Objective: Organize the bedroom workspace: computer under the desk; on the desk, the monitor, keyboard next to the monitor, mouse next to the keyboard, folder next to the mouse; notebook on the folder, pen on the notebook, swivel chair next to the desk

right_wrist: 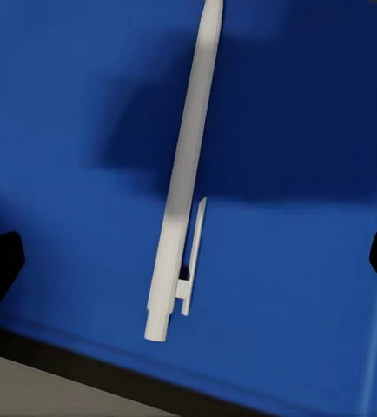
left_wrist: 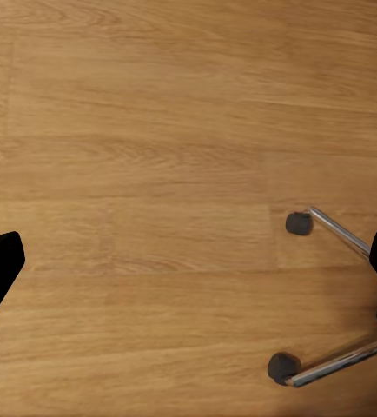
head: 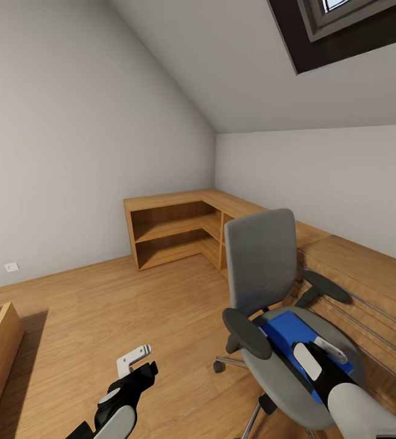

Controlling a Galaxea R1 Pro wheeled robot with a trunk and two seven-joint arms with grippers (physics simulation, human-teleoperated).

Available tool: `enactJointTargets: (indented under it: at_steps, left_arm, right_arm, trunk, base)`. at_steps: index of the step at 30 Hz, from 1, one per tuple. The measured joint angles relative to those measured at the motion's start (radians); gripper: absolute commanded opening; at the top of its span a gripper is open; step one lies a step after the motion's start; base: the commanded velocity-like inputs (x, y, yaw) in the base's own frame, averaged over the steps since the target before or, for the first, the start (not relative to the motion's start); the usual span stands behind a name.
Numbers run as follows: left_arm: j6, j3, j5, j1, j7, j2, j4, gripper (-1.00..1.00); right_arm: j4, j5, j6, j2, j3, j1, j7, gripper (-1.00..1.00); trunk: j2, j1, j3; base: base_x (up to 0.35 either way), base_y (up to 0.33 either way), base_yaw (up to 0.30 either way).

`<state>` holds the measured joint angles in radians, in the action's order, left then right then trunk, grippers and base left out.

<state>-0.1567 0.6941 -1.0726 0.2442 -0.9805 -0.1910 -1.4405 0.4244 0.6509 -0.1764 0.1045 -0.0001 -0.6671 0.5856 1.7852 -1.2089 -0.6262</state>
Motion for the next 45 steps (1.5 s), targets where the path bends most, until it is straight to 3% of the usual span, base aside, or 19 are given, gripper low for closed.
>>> enactJointTargets:
  at_steps: [45]
  left_arm:
    - [0.0, 0.001, -0.003, 0.0, 0.008, -0.006, 0.017, 1.0]
  right_arm:
    - [0.0, -0.003, 0.0, 0.001, -0.001, 0.0, 0.0, 1.0]
  trunk:
    - [0.0, 0.0, 0.0]
  base:
    - [0.032, 0.0, 0.0]
